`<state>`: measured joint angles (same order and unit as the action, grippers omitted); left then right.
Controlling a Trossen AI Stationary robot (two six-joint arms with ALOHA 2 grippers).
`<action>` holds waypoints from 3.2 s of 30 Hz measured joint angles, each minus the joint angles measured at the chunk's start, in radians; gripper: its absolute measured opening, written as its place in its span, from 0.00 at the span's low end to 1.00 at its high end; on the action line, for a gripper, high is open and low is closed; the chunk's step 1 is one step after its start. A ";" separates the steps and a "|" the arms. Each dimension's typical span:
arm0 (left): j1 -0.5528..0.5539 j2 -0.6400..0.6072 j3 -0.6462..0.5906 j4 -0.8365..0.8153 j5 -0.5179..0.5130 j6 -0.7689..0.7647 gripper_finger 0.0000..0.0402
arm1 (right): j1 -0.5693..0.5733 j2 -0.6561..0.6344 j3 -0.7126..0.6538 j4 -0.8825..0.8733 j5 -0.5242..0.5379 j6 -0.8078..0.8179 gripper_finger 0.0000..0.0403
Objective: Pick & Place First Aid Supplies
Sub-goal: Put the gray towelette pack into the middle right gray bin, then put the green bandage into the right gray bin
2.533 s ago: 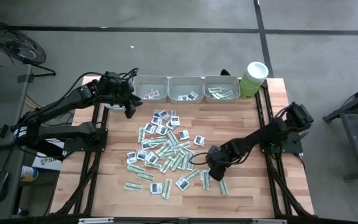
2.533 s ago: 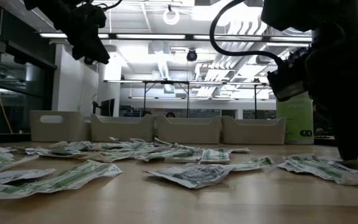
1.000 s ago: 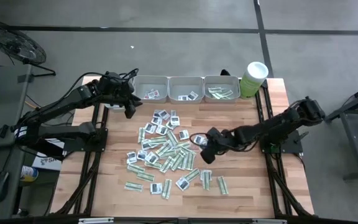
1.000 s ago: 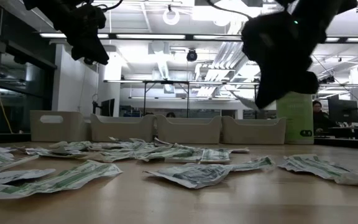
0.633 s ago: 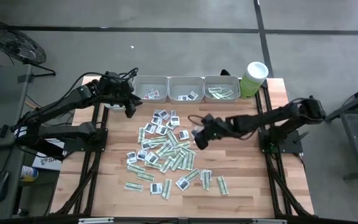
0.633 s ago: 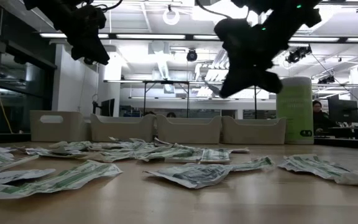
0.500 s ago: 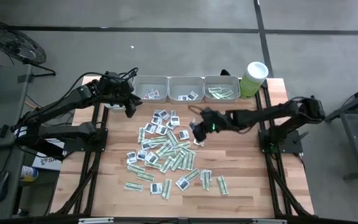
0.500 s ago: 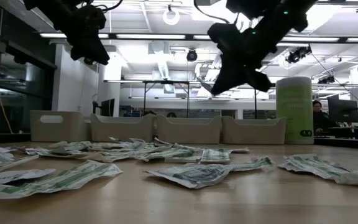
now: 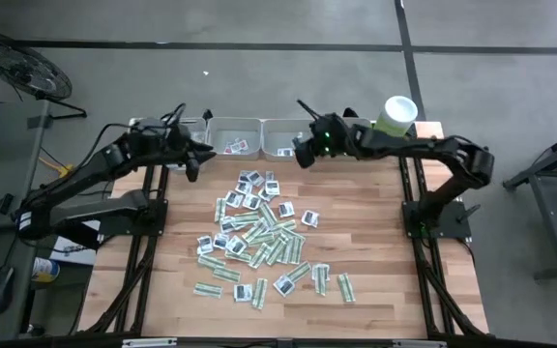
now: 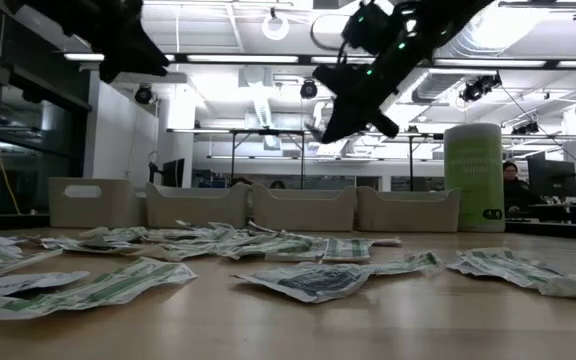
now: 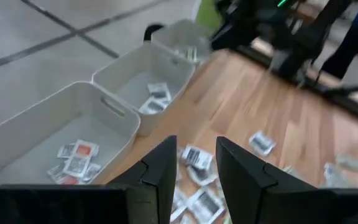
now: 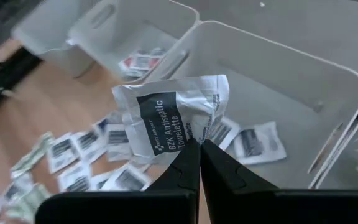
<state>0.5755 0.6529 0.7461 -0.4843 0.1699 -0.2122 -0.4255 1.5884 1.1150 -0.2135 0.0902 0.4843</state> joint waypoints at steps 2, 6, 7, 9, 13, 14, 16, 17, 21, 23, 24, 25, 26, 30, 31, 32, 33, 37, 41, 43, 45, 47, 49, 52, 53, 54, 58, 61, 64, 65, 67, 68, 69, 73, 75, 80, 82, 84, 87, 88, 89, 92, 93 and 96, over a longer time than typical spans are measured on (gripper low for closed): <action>0.000 -0.042 -0.031 0.019 0.005 -0.039 0.28 | -0.021 0.047 0.046 -0.031 -0.006 -0.014 0.00; 0.000 -0.099 -0.078 0.026 0.037 -0.102 0.28 | -0.056 0.145 0.159 -0.150 0.010 -0.016 0.00; 0.000 -0.114 -0.089 0.032 0.049 -0.111 0.28 | -0.064 0.172 0.190 -0.189 0.014 -0.015 0.00; 0.000 -0.143 -0.112 0.050 0.075 -0.140 0.28 | -0.079 0.226 0.253 -0.266 0.018 -0.013 0.00; 0.000 -0.184 -0.162 0.113 0.098 -0.184 0.28 | -0.093 0.333 0.378 -0.406 0.028 -0.013 0.00; 0.000 -0.192 -0.174 0.132 0.098 -0.186 0.28 | -0.092 0.354 0.405 -0.437 0.036 -0.014 0.00; 0.000 -0.203 -0.189 0.148 0.097 -0.189 0.28 | -0.087 0.388 0.448 -0.483 0.043 -0.025 0.00; 0.000 -0.207 -0.192 0.147 0.094 -0.189 0.28 | -0.085 0.398 0.465 -0.496 0.045 -0.030 0.00; 0.000 -0.207 -0.197 0.146 0.091 -0.187 0.28 | -0.077 0.410 0.497 -0.521 0.037 -0.047 0.01; 0.000 -0.207 -0.197 0.145 0.091 -0.182 0.28 | -0.076 0.410 0.495 -0.525 0.027 -0.041 0.04; 0.000 -0.207 -0.197 0.145 0.091 -0.181 0.28 | -0.077 0.411 0.495 -0.531 0.026 -0.038 0.06; 0.000 -0.207 -0.197 0.145 0.091 -0.181 0.28 | -0.078 0.411 0.494 -0.543 0.025 -0.032 0.09; 0.000 -0.207 -0.197 0.145 0.091 -0.180 0.28 | -0.078 0.411 0.493 -0.555 0.027 -0.029 0.11; 0.000 -0.207 -0.197 0.145 0.091 -0.164 0.28 | -0.078 0.411 0.493 -0.561 0.063 -0.011 0.19; 0.000 -0.207 -0.197 0.145 0.091 -0.161 0.28 | -0.078 0.411 0.493 -0.561 0.064 -0.010 0.21; 0.000 -0.207 -0.197 0.145 0.091 -0.159 0.28 | -0.080 0.411 0.493 -0.561 0.062 -0.006 0.22; 0.000 -0.207 -0.197 0.145 0.091 -0.159 0.28 | -0.082 0.411 0.493 -0.566 0.058 0.003 0.23; 0.000 -0.207 -0.197 0.139 0.111 -0.159 0.28 | -0.091 0.395 0.493 -0.623 0.037 0.007 0.25; 0.000 -0.206 -0.197 0.125 0.148 -0.149 0.28 | -0.092 0.344 0.493 -0.735 0.039 -0.017 0.25; 0.000 -0.206 -0.197 0.112 0.165 -0.136 0.28 | -0.091 0.313 0.493 -0.782 0.039 -0.038 0.25; 0.000 -0.206 -0.197 0.109 0.176 -0.126 0.28 | -0.084 0.287 0.493 -0.819 0.041 -0.047 0.25; 0.000 -0.206 -0.197 0.111 0.184 -0.115 0.28 | -0.078 0.268 0.493 -0.851 0.042 -0.049 0.25; 0.000 -0.206 -0.197 0.111 0.193 -0.105 0.28 | -0.069 0.252 0.493 -0.878 0.030 -0.067 0.25; 0.000 -0.206 -0.197 0.112 0.217 -0.101 0.28 | -0.047 0.237 0.493 -0.943 0.000 -0.101 0.25; 0.000 -0.206 -0.197 0.111 0.225 -0.097 0.28 | -0.036 0.236 0.493 -0.966 -0.013 -0.110 0.25; 0.000 -0.206 -0.197 0.111 0.240 -0.090 0.28 | -0.026 0.236 0.493 -0.989 -0.034 -0.123 0.25; 0.000 -0.206 -0.197 0.104 0.272 -0.080 0.28 | 0.030 0.236 0.486 -1.071 -0.152 -0.180 0.25; 0.000 -0.206 -0.197 0.082 0.297 -0.068 0.28 | 0.090 0.235 0.462 -1.098 -0.238 -0.197 0.25; 0.000 -0.206 -0.197 0.056 0.321 -0.052 0.28 | 0.165 0.235 0.429 -1.102 -0.302 -0.197 0.25; 0.000 -0.206 -0.197 0.047 0.325 -0.050 0.28 | 0.192 0.234 0.417 -1.102 -0.311 -0.195 0.25; 0.000 -0.206 -0.197 0.037 0.343 -0.044 0.28 | 0.249 0.234 0.393 -1.102 -0.320 -0.189 0.25; 0.000 -0.206 -0.197 0.029 0.349 -0.041 0.28 | 0.279 0.234 0.382 -1.101 -0.322 -0.188 0.25; 0.000 -0.206 -0.197 0.026 0.354 -0.036 0.28 | 0.309 0.234 0.374 -1.100 -0.321 -0.186 0.25; 0.000 -0.206 -0.197 0.011 0.367 -0.028 0.28 | 0.424 0.234 0.358 -1.083 -0.309 -0.163 0.25; 0.000 -0.206 -0.197 0.009 0.367 -0.028 0.28 | 0.481 0.234 0.358 -1.065 -0.298 -0.166 0.25; 0.000 -0.206 -0.197 0.010 0.383 -0.028 0.28 | 0.613 0.234 0.358 -1.053 -0.254 -0.175 0.25; 0.000 -0.206 -0.197 0.010 0.393 -0.028 0.28 | 0.668 0.234 0.358 -1.042 -0.218 -0.174 0.25; 0.000 -0.206 -0.197 0.010 0.397 -0.028 0.28 | 0.721 0.234 0.358 -1.025 -0.177 -0.173 0.25; 0.000 -0.206 -0.197 0.010 0.399 -0.028 0.28 | 0.795 0.234 0.359 -0.989 -0.128 -0.178 0.25; 0.000 -0.206 -0.197 0.010 0.399 -0.028 0.28 | 0.816 0.235 0.359 -0.979 -0.112 -0.179 0.25; 0.000 -0.206 -0.197 0.010 0.399 -0.028 0.28 | 0.836 0.236 0.359 -0.970 -0.095 -0.179 0.25; 0.000 -0.206 -0.197 0.010 0.399 -0.022 0.28 | 0.886 0.242 0.355 -0.944 -0.062 -0.173 0.25; 0.000 -0.206 -0.197 0.010 0.399 -0.020 0.28 | 0.896 0.244 0.345 -0.924 -0.055 -0.167 0.25; 0.000 -0.206 -0.197 0.010 0.398 -0.020 0.28 | 0.922 0.246 0.290 -0.857 -0.081 -0.120 0.25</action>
<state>0.5755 0.4465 0.5495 -0.4744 0.5674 -0.2321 0.4968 1.8347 1.4052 -1.0709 0.0088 0.3641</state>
